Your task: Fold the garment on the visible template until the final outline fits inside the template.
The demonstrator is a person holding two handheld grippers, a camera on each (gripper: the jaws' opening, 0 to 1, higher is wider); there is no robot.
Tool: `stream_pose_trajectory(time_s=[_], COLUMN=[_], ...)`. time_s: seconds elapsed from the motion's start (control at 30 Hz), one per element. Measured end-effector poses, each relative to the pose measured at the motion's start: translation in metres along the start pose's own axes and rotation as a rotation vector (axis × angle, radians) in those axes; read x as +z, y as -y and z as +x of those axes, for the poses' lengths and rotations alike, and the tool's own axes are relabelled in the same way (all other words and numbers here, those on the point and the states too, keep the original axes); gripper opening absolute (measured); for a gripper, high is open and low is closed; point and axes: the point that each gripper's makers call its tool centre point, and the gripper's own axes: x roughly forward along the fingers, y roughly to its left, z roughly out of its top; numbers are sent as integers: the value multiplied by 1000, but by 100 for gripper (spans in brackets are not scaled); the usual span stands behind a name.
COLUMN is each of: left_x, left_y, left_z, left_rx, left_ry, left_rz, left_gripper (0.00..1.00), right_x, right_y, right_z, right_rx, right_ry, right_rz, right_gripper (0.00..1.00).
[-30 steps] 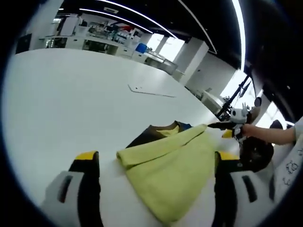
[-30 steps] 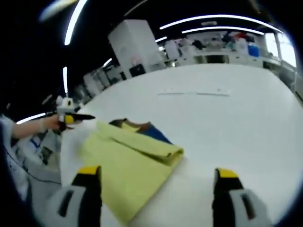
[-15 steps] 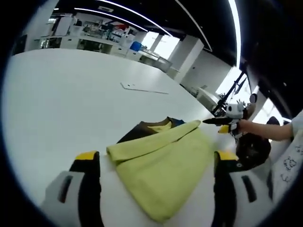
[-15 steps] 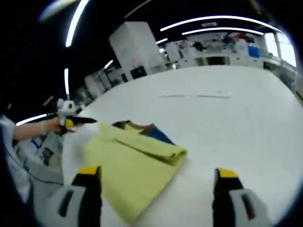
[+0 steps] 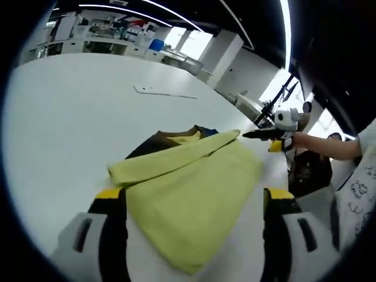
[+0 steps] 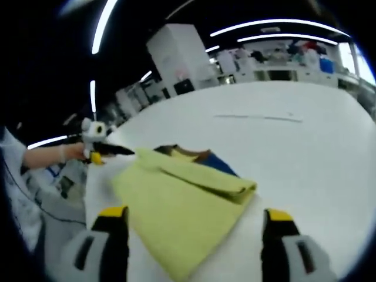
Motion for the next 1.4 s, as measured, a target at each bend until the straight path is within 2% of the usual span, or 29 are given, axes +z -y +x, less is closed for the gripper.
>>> stream_pose_trajectory(time_s=[0.17, 0.43, 0.6, 0.83, 0.97, 1.23, 1.4], left_x=[-10, -10, -2, 8, 15, 29, 34], left_y=[-5, -16, -22, -20, -22, -39, -47], left_z=[3, 6, 11, 20, 26, 34, 34], left_rx=[-5, 5, 7, -8, -9, 20, 34], left_ry=[-40, -44, -38, -31, -17, 19, 58], left_rz=[-7, -22, -12, 1, 1, -23, -78], left_gripper=[94, 92, 92, 92, 92, 92, 91], right_x=[2, -2, -3, 5, 7, 17, 21], right_y=[-9, -8, -8, -7, 3, 21, 27], right_z=[6, 23, 32, 44, 51, 60, 63], right_rx=[29, 49, 53, 58, 44, 5, -24], right_ry=[14, -1, -7, -3, -6, 19, 36], right_rz=[2, 30, 31, 38, 40, 59, 77], right_gripper=[92, 90, 88, 86, 84, 80, 80])
